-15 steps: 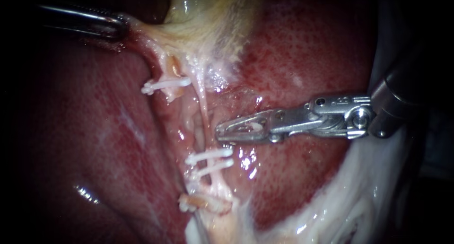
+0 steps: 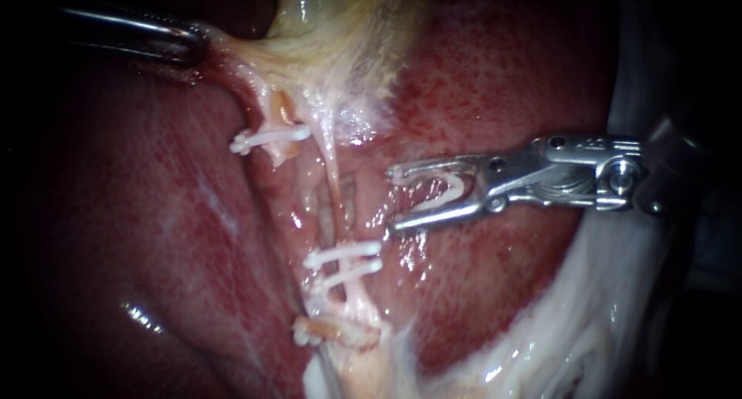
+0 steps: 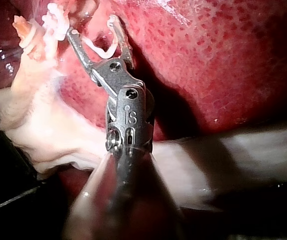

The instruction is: Clipping third clip right tube

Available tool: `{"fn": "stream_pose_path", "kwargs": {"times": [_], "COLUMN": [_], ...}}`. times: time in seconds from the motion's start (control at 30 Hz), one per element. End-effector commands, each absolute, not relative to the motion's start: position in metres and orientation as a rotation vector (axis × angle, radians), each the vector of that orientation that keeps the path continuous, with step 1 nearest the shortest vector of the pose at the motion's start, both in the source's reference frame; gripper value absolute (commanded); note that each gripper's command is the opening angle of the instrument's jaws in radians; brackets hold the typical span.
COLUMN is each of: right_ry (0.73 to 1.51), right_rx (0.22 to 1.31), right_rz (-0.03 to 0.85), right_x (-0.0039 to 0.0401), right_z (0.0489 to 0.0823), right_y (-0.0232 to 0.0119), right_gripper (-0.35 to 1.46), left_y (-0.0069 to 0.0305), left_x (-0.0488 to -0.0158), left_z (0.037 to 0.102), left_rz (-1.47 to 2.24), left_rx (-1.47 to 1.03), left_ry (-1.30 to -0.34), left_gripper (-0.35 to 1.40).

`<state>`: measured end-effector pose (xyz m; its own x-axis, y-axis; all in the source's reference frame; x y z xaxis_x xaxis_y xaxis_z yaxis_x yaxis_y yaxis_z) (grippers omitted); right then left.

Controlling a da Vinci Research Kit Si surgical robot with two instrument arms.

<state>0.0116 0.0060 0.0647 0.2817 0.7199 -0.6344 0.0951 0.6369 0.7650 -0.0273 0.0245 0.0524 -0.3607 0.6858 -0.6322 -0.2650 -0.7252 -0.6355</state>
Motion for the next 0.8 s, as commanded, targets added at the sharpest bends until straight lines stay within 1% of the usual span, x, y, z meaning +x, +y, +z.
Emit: {"fn": "stream_pose_path", "kwargs": {"times": [0.03,0.07,0.2,0.47,0.63,0.8], "right_ry": [1.235,1.237,1.231,1.224,1.256,1.315], "right_rx": [0.824,0.832,0.857,0.863,0.901,0.966], "right_rz": [0.476,0.465,0.470,0.492,0.528,0.551], "right_x": [0.0119,0.0122,0.0145,0.0180,0.0194,0.0203], "right_z": [0.0646,0.0644,0.0641,0.0650,0.0652,0.0647], "right_y": [0.0059,0.0058,0.0054,0.0051,0.0050,0.0050], "right_gripper": [0.49,0.49,0.50,0.50,0.50,0.50], "left_y": [0.0245,0.0246,0.0246,0.0245,0.0245,0.0245], "left_x": [-0.0272,-0.0272,-0.0272,-0.0272,-0.0272,-0.0273], "left_z": [0.0523,0.0523,0.0523,0.0523,0.0523,0.0523], "left_rz": [2.112,2.112,2.112,2.112,2.112,2.111], "left_rx": [-1.275,-1.275,-1.275,-1.275,-1.275,-1.275], "left_ry": [-0.583,-0.583,-0.583,-0.583,-0.583,-0.583], "left_gripper": [-0.35,-0.35,-0.35,-0.35,-0.35,-0.35]}}
